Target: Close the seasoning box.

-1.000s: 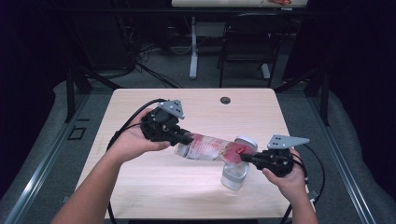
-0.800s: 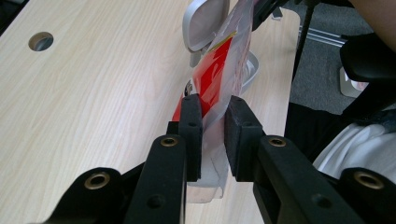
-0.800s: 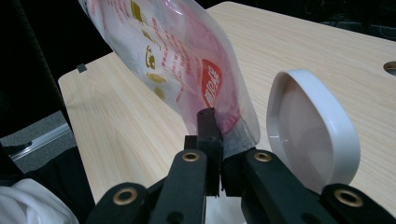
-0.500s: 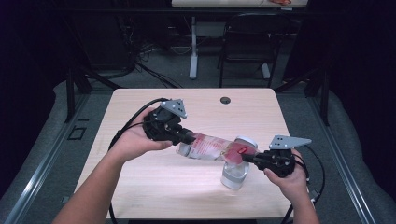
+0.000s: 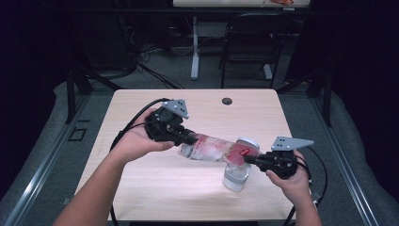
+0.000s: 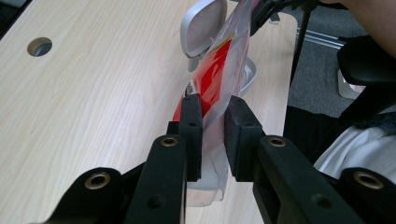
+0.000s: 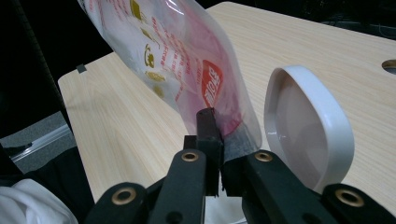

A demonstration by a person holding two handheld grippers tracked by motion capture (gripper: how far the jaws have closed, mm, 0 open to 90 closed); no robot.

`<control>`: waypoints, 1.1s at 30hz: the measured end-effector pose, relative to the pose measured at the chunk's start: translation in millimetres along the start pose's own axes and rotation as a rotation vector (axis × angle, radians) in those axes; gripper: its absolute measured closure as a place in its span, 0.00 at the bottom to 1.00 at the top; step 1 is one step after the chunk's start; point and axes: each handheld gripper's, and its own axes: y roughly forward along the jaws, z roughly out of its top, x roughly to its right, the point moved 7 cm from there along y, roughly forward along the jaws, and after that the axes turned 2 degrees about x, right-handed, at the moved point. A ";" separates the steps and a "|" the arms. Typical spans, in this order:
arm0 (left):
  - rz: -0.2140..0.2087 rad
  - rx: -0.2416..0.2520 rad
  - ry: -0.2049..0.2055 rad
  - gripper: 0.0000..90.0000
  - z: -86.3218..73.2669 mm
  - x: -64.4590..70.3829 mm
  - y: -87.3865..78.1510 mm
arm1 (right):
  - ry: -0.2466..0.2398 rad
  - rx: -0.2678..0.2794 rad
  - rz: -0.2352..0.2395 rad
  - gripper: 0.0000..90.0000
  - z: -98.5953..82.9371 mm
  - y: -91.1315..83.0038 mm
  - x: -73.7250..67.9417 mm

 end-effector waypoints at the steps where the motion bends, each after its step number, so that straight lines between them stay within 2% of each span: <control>1: -0.001 0.001 -0.002 0.87 0.3 0.2 0.1 | 0.001 0.000 0.000 0.98 -0.1 0.1 0.1; 33: -0.005 0.011 -0.002 0.88 1.8 -0.6 0.5 | 0.001 -0.002 0.002 0.98 -1.5 1.5 1.3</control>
